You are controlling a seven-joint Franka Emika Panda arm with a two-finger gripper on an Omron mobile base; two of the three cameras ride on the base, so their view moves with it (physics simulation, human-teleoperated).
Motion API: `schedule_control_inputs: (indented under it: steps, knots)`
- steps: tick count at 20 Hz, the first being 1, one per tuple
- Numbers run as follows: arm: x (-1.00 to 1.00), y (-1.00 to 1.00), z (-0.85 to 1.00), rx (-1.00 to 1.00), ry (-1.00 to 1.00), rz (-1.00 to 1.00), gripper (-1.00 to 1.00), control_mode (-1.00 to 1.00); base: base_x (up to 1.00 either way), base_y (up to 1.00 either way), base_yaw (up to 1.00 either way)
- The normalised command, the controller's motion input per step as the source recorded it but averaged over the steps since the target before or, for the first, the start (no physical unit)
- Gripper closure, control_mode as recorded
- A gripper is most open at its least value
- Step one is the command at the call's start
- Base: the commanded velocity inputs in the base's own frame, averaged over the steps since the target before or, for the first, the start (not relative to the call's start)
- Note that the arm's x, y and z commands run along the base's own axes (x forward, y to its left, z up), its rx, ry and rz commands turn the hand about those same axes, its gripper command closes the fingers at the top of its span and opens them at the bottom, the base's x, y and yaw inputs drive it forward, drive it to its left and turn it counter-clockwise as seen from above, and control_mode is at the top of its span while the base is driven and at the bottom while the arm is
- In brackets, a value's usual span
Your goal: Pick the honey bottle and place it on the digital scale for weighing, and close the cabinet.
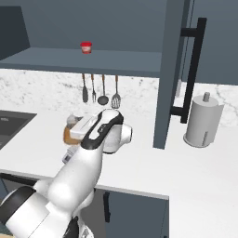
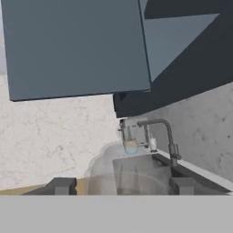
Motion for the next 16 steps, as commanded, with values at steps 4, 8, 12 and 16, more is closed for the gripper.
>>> schedule_control_inputs:
  steps: [4,8,12,16]
  knots:
    - [0.12,0.0,-0.41,0.0,0.0,0.05,1.0,-1.0,0.0,0.0,0.0]
    - [0.1,0.0,-0.23,0.0,-0.11,0.06,1.0,-1.0,0.0,0.0,0.0]
    - [0.13,0.0,-0.24,0.0,-0.06,0.07,1.0,-1.0,0.0,0.0,0.0]
    - [0.11,0.0,-0.33,0.0,0.0,0.02,1.0,-1.0,0.0,0.0,0.0]
